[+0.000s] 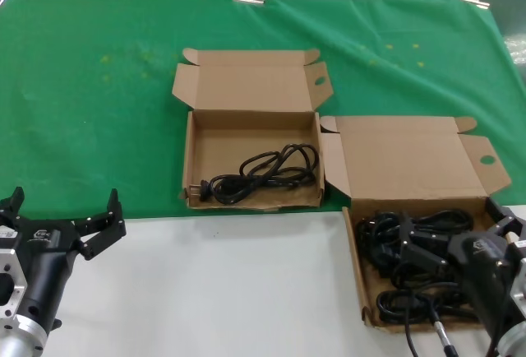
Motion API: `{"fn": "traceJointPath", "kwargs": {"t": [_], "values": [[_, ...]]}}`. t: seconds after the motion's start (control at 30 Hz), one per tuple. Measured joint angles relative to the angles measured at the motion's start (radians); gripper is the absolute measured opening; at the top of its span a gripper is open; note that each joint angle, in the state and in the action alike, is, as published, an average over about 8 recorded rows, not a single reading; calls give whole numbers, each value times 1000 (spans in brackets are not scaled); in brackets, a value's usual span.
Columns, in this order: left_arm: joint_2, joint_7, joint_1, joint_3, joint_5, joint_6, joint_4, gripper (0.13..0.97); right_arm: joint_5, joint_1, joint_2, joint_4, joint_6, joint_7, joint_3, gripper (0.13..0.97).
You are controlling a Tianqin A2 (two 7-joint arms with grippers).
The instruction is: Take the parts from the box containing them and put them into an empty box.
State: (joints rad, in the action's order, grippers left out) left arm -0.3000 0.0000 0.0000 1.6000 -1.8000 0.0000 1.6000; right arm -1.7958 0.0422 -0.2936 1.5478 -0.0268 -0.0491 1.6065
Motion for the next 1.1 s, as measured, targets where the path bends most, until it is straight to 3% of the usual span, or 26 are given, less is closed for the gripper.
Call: {"fn": "traceJointPath", "kwargs": {"t": [1.1], "values": [[0, 0, 0, 0, 0, 0, 0, 966, 0, 0, 0, 0, 0, 0, 0, 966]]}}
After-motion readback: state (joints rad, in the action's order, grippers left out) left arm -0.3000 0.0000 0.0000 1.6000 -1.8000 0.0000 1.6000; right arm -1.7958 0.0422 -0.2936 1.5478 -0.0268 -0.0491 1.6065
